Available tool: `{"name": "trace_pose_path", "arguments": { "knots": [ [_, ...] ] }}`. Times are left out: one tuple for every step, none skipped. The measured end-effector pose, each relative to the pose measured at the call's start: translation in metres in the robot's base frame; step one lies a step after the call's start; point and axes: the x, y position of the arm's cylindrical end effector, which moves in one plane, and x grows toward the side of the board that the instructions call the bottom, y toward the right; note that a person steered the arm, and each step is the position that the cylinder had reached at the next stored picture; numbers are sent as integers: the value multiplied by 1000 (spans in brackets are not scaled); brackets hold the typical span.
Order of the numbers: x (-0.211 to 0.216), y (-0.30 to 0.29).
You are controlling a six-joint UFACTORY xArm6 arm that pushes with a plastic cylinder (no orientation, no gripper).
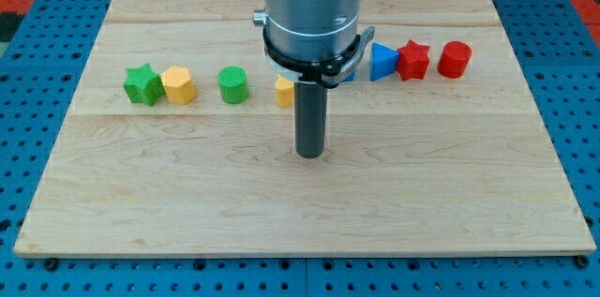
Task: Push red circle above the blue blocks
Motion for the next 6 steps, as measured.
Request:
{"name": "trace_pose_path", "arguments": {
  "knots": [
    [-1, 30],
    [-12, 32],
    [-12, 36],
    [-12, 42],
    [-23, 113],
    [-52, 180]
  ]
}}
